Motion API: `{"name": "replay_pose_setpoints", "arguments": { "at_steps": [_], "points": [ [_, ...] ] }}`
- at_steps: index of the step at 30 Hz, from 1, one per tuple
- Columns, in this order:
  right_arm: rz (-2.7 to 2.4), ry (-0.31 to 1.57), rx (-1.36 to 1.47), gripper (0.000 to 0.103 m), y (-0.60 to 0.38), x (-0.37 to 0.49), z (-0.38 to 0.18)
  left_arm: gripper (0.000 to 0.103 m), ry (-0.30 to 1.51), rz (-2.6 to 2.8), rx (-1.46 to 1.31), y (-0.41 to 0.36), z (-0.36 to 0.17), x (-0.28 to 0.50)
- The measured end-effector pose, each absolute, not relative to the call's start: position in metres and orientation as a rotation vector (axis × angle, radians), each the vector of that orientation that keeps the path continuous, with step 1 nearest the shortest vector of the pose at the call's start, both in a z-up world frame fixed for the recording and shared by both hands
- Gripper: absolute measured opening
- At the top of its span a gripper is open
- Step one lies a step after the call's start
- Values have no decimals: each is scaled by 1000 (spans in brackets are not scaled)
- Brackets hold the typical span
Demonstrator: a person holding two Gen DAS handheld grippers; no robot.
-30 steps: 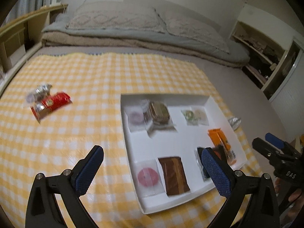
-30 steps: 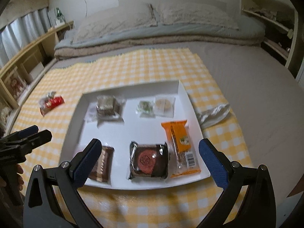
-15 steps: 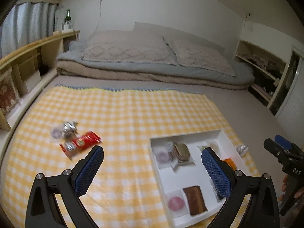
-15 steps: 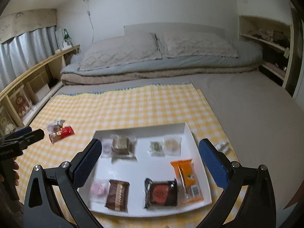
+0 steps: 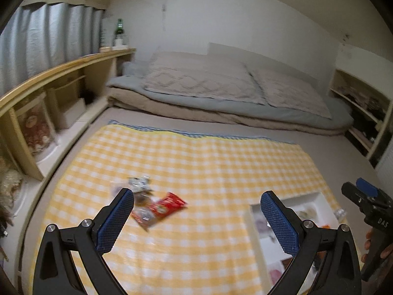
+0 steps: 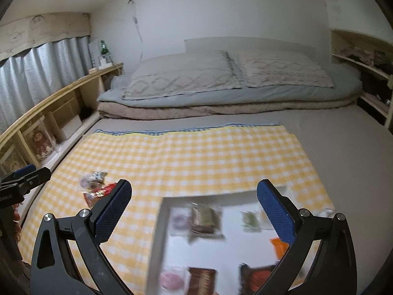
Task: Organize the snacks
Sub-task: 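Move both tools away from the tray toward the snacks on the cloth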
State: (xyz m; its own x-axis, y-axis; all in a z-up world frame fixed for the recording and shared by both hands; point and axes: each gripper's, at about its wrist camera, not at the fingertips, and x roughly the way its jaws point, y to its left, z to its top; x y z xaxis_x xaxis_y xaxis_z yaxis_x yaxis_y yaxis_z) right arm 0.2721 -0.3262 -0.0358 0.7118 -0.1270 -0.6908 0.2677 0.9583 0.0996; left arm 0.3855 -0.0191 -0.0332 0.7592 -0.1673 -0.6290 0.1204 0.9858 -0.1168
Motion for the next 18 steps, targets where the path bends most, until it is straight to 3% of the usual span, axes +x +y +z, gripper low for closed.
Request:
{"name": "replay_pose_setpoints", "arguments": {
  "at_steps": [9, 18],
  "points": [
    [-119, 778, 177, 103, -267, 339, -62, 103, 696, -17, -108, 43, -43, 425],
    [-17, 883, 260, 103, -199, 406, -121, 103, 848, -4, -167, 87, -95, 530]
  ]
}}
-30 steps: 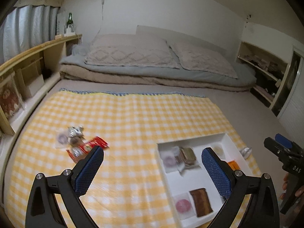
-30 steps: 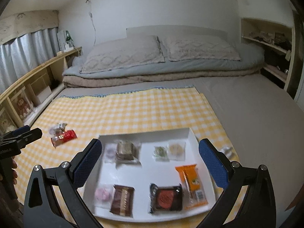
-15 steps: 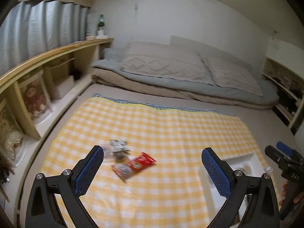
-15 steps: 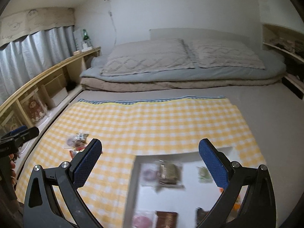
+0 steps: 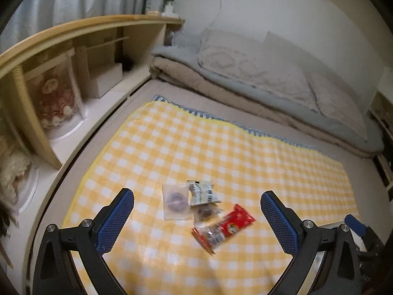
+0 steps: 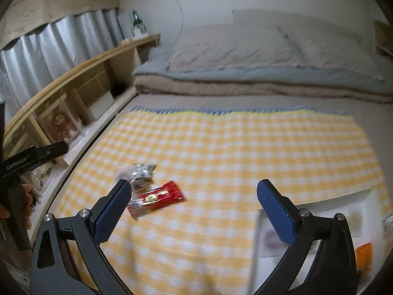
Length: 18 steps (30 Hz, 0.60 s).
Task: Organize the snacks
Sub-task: 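Move both tools away from the tray toward the snacks on the cloth, then grasp the clear pink-ring cake packet with the left tool while the right tool grasps the red wrapper bar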
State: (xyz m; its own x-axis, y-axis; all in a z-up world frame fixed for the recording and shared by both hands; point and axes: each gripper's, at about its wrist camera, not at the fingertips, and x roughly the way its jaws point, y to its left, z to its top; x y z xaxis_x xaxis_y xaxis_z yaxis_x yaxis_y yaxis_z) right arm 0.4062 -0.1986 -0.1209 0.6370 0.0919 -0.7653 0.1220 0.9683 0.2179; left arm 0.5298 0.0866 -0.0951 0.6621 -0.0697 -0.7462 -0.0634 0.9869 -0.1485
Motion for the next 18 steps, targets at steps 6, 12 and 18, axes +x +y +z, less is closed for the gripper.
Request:
{"name": "replay_pose_setpoints", "arguments": {
  "at_steps": [6, 12, 18],
  "points": [
    [-4, 1001, 348, 103, -161, 445, -177, 103, 928, 0, -107, 101, -149, 597],
    [-78, 1124, 461, 103, -140, 469, -243, 103, 1051, 35, -52, 107, -218, 647],
    [-157, 1190, 575, 103, -127, 488, -283, 103, 1123, 53, 19, 106, -263, 680]
  ]
}}
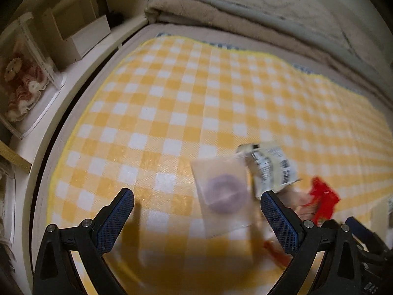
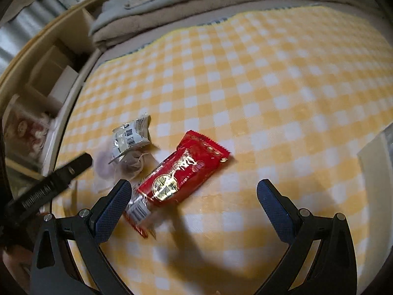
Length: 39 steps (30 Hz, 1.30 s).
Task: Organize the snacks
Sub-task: 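Grasp the clear pink-ring cake packet with the left tool while the right tool grasps the red wrapper bar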
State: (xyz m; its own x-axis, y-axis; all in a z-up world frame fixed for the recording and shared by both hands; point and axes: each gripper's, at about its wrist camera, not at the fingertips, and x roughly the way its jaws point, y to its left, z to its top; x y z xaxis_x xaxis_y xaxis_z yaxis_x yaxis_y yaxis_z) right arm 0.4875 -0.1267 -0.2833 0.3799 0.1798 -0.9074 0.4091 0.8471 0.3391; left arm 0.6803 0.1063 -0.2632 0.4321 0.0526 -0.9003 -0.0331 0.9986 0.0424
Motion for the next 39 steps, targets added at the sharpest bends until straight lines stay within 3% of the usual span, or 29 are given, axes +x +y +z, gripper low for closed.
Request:
{"name": "replay_pose_setpoints", "arguments": {
  "at_steps": [8, 19, 20, 22, 25, 29, 34, 39],
  "points": [
    [-174, 1224, 516, 103, -105, 502, -307, 103, 1158, 40, 77, 99, -289, 712],
    [-26, 1224, 252, 103, -119, 472, -296, 103, 1123, 128, 180, 97, -303, 716],
    [-19, 1227, 231, 103, -124, 468, -294, 102, 1116, 133, 178, 100, -302, 714],
    [-9, 1238, 194, 102, -133, 461, -291, 90, 1105, 135, 171, 104, -300, 711],
    [-4, 1258, 189, 95, -144, 455, -288, 69, 1078, 93, 139, 103, -296, 705],
    [28, 1259, 218, 89, -145, 457, -287, 51, 1079, 64, 137, 98, -296, 703],
    [116, 1226, 61, 79, -116, 473, -288, 48, 1087, 72, 94, 97, -294, 688],
    [171, 1244, 18, 47, -103, 482, -294, 47, 1062, 86, 60, 104, -287, 667]
  ]
}}
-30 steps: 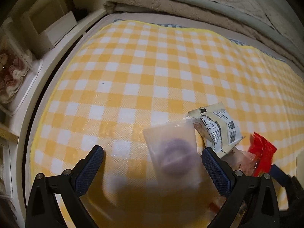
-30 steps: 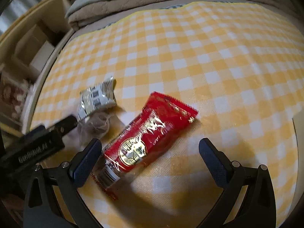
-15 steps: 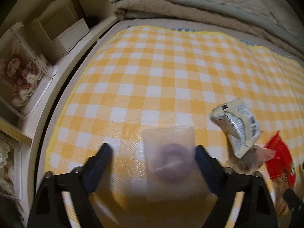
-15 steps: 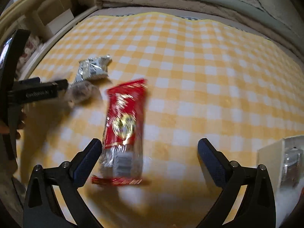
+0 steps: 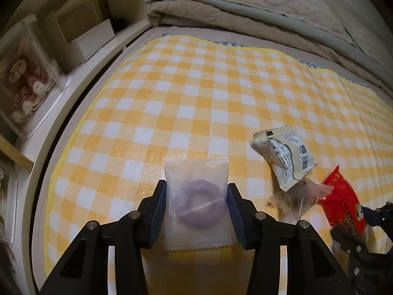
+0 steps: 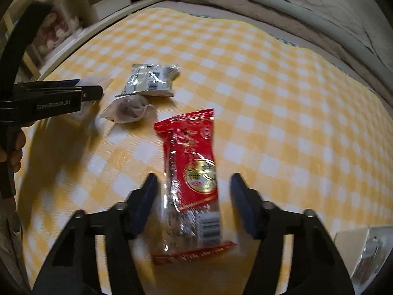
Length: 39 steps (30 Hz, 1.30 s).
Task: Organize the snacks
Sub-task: 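Grasp the clear pink-ring cake packet with the left tool while the right tool grasps the red wrapper bar, then lift both held snacks and carry them over the white tray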
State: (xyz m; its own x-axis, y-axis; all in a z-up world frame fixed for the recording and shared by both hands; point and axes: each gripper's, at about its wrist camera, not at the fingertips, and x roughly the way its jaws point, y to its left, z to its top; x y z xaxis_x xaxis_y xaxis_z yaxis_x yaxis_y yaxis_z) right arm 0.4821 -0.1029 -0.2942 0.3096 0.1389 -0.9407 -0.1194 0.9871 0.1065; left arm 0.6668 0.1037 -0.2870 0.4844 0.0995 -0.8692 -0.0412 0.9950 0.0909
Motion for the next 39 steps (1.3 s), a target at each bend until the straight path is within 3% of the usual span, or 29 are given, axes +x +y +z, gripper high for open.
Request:
{"name": "replay_pose_setpoints", "arguments": {
  "at_steps": [5, 22, 39],
  "points": [
    [182, 1228, 33, 36, -105, 484, -290, 46, 997, 103, 38, 110, -266, 637],
    [180, 989, 72, 35, -128, 461, -185, 45, 769, 85, 12, 79, -141, 518],
    [62, 840, 139, 35, -175, 387, -76, 45, 616, 53, 15, 9, -34, 368]
  ]
}}
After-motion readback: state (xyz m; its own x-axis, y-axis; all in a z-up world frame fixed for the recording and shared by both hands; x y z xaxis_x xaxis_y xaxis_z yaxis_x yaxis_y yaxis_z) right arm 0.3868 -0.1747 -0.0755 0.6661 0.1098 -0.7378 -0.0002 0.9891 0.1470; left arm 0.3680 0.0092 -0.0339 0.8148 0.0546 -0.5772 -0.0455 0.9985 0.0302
